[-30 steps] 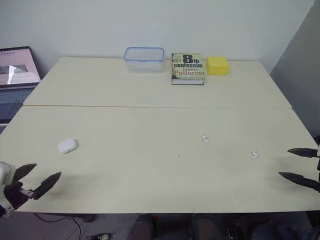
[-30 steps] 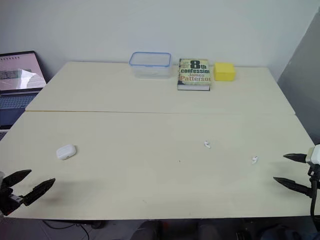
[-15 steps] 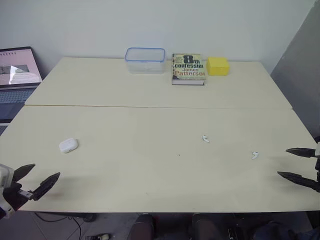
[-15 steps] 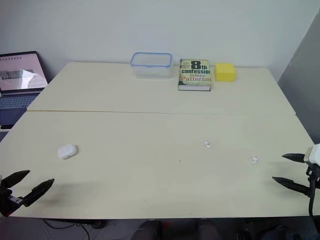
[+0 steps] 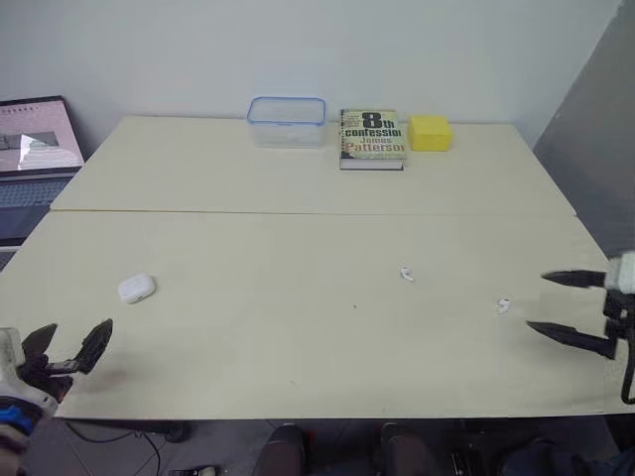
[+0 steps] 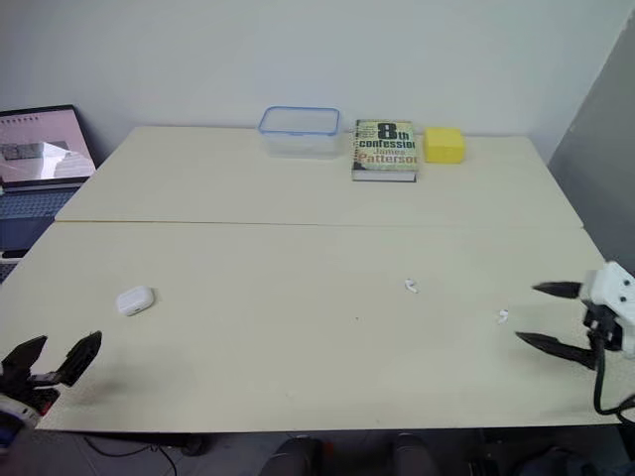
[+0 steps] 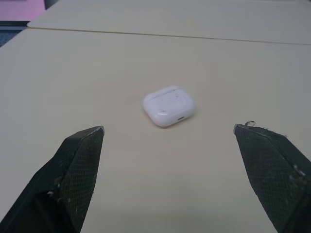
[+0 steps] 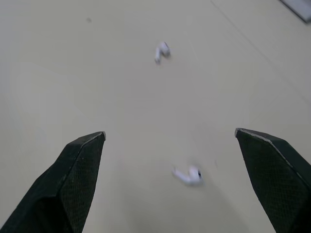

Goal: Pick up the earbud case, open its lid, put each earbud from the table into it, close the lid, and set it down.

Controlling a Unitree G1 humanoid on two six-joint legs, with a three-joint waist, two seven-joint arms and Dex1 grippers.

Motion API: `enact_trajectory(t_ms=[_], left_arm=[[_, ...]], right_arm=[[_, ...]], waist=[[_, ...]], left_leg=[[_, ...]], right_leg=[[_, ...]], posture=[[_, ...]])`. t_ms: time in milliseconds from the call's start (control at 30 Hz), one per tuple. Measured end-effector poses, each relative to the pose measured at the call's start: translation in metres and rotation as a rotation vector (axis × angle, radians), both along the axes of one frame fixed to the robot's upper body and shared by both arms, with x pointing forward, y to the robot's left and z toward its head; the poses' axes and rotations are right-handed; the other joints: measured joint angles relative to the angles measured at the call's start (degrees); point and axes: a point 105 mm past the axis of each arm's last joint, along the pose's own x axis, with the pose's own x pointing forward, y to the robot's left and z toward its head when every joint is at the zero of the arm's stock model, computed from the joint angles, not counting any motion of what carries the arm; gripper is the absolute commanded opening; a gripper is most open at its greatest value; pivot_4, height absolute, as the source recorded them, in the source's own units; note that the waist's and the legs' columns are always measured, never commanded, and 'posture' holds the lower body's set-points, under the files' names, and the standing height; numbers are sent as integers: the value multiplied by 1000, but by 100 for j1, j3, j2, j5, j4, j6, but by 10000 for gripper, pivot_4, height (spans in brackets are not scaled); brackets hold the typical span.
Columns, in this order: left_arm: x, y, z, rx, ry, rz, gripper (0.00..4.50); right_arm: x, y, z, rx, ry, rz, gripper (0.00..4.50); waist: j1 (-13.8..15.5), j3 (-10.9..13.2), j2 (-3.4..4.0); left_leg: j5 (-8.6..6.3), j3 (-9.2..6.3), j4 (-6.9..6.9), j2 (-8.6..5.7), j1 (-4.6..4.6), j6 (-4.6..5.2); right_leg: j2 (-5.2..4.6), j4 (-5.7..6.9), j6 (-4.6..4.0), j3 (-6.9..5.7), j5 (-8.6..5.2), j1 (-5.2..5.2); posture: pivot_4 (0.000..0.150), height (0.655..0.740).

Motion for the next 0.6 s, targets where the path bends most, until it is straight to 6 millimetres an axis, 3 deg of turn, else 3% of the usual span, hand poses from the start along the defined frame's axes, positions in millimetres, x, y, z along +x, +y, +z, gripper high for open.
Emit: enact_trajectory(t_ms=[300, 600], left_arm=[[39, -27, -18, -131, 0, 218, 45000], [70, -26, -23, -147, 18, 311, 45000]], right_arm=[[21, 75, 38, 76, -16, 201, 44828], [39, 143, 63, 190, -26, 375, 44828]], waist=[[49, 0, -6], [16, 0, -6]], left_leg=[[0, -3, 6, -10, -27, 0], [1, 3, 8, -8, -28, 0]], right_leg=[[8, -4, 16, -13, 18, -12], [36, -1, -2, -11, 34, -18]], posture=[[1500, 7400], [1500, 7400]])
